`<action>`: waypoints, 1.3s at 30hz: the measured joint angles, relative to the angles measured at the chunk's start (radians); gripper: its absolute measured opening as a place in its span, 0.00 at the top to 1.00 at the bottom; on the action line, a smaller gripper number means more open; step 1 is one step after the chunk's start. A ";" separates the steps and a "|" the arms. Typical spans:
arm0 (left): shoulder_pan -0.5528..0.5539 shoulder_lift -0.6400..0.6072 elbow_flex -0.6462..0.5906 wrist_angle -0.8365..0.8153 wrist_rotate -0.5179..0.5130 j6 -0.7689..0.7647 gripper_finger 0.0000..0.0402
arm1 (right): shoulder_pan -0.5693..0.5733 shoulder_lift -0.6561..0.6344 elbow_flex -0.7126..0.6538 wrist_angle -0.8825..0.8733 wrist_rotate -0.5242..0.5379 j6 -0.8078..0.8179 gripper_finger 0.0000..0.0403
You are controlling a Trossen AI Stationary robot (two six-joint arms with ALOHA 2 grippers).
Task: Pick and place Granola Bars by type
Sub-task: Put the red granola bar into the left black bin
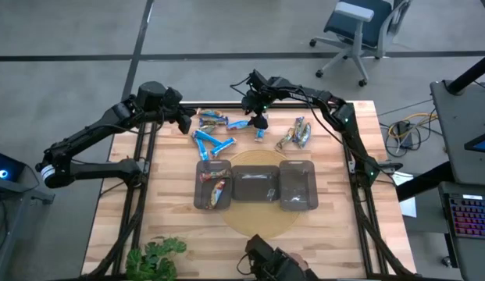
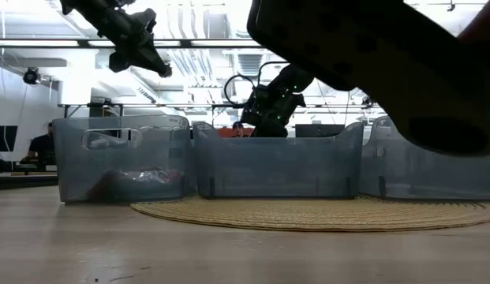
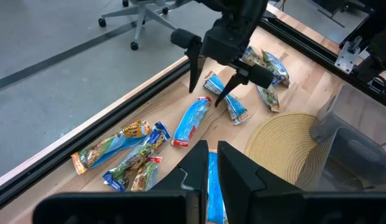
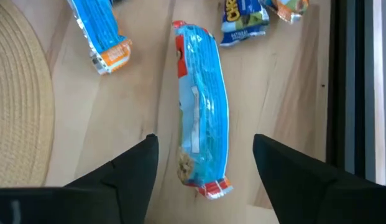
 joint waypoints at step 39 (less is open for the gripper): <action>0.000 0.000 0.000 0.000 0.000 -0.018 0.95 | 0.027 0.014 -0.084 0.082 0.105 -0.084 0.44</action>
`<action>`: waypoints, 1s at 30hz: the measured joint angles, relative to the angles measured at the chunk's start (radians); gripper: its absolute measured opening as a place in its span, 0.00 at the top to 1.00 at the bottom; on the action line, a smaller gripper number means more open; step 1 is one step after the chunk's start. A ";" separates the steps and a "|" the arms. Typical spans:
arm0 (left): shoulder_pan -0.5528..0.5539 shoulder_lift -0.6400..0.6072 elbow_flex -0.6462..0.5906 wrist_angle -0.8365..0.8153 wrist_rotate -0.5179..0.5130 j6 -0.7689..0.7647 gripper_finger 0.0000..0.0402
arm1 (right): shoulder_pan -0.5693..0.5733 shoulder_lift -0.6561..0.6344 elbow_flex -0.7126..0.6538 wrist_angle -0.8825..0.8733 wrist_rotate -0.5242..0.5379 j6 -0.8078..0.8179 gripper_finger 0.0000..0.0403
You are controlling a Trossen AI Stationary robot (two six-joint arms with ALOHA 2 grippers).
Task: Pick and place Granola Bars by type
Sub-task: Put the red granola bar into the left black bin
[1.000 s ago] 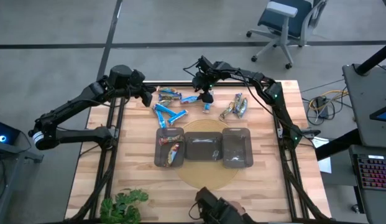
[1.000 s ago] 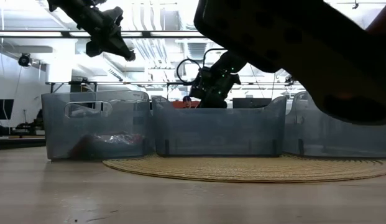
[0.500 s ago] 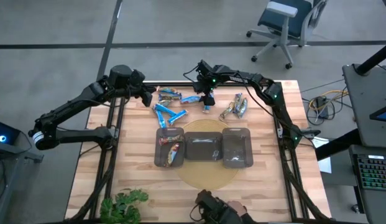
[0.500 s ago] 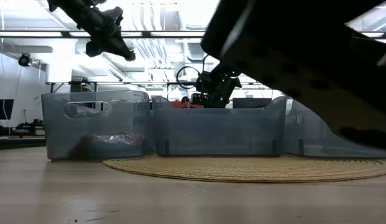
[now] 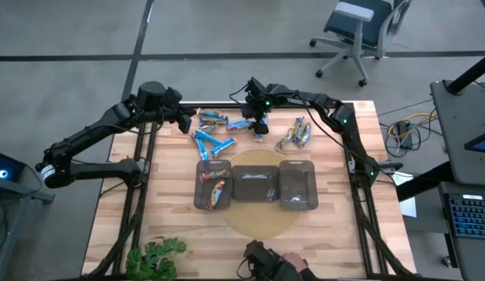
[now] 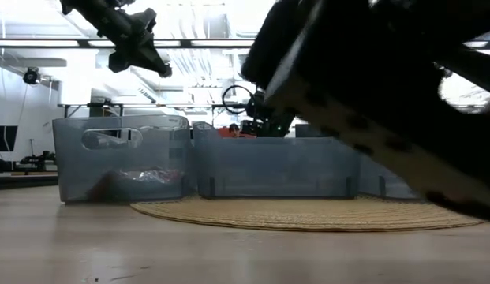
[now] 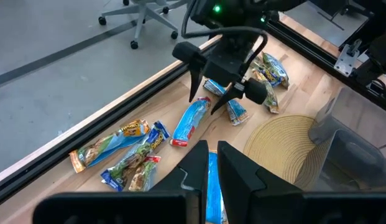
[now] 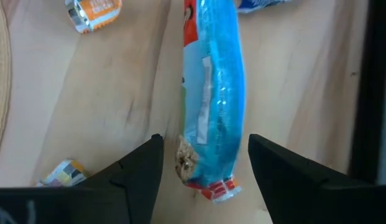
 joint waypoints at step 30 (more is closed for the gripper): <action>0.000 0.000 -0.031 0.073 0.000 -0.016 0.95 | 0.001 0.011 0.003 -0.025 -0.026 -0.012 0.86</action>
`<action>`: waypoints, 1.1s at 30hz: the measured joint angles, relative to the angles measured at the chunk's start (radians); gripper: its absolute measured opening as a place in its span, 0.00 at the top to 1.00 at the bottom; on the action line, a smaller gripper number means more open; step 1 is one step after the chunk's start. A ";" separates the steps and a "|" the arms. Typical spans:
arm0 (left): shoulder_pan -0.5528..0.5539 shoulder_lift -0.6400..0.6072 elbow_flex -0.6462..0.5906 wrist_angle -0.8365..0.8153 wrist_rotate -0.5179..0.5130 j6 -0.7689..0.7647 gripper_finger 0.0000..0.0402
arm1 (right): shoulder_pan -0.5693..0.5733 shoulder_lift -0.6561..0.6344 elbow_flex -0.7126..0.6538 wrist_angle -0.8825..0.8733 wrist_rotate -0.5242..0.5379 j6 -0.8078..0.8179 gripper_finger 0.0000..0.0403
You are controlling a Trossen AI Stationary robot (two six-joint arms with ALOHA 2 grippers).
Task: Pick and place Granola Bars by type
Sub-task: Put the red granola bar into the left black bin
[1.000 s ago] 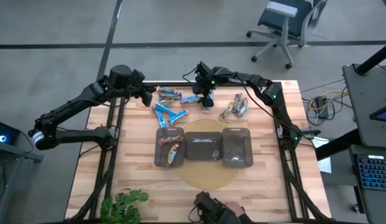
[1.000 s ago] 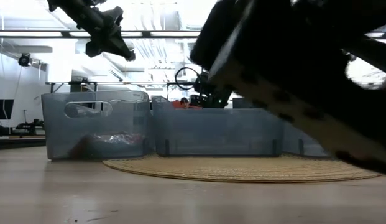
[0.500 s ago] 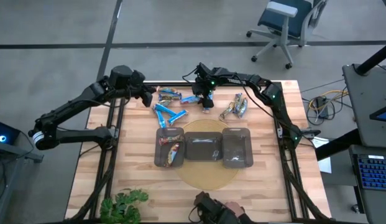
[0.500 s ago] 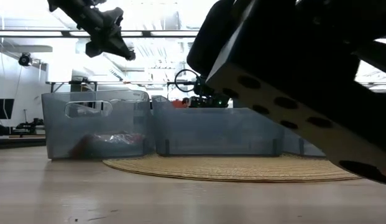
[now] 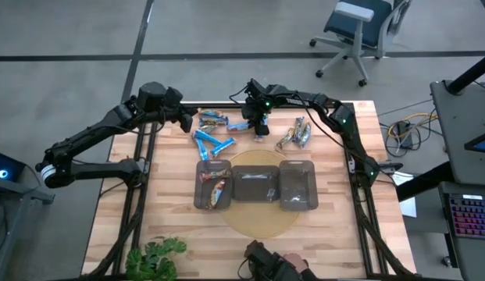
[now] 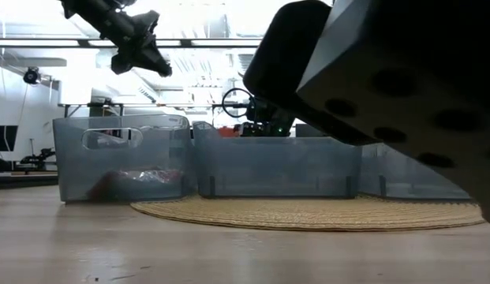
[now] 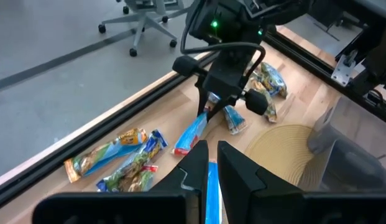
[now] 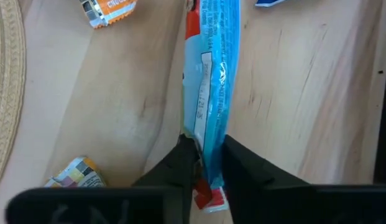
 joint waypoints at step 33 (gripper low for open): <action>0.000 -0.073 0.070 -0.003 0.027 0.049 0.95 | 0.077 -0.015 0.437 -0.460 -0.087 0.173 0.92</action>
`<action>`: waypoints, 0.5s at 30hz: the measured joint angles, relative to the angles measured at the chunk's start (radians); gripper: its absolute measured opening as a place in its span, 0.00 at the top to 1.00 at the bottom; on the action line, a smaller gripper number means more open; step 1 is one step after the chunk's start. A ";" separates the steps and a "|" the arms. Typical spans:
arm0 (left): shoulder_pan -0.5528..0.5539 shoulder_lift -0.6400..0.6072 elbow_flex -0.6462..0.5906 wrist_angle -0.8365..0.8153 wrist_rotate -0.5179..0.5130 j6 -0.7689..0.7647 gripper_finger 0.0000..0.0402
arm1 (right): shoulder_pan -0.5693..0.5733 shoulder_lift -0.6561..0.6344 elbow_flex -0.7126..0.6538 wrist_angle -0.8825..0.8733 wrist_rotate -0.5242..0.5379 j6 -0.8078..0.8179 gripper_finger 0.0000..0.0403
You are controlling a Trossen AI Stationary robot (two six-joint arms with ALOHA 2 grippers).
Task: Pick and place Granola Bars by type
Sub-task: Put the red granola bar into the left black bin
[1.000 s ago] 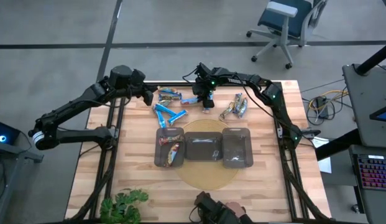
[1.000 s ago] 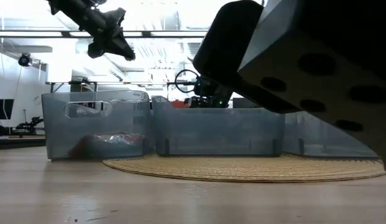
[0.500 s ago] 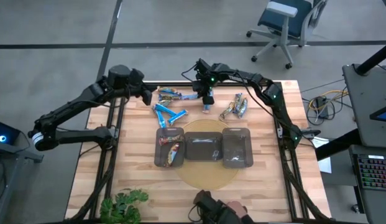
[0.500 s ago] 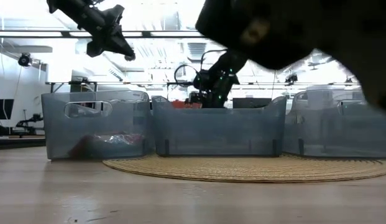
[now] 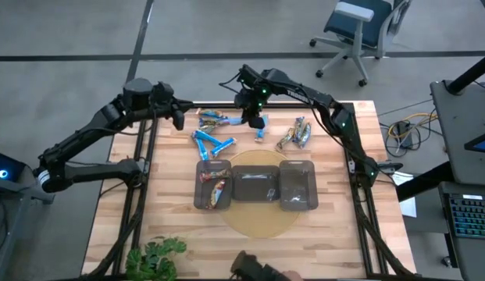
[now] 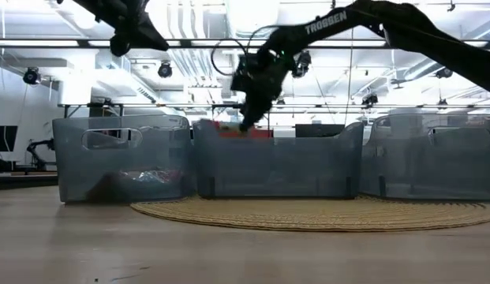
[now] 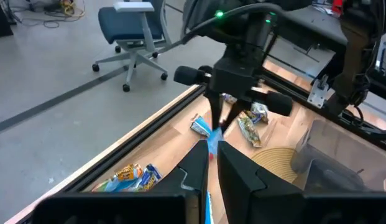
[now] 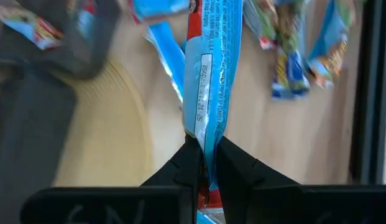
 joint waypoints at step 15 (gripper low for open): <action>0.000 -0.118 -0.001 -0.014 0.000 0.001 0.95 | 0.244 -0.051 0.091 -0.067 -0.004 0.180 0.92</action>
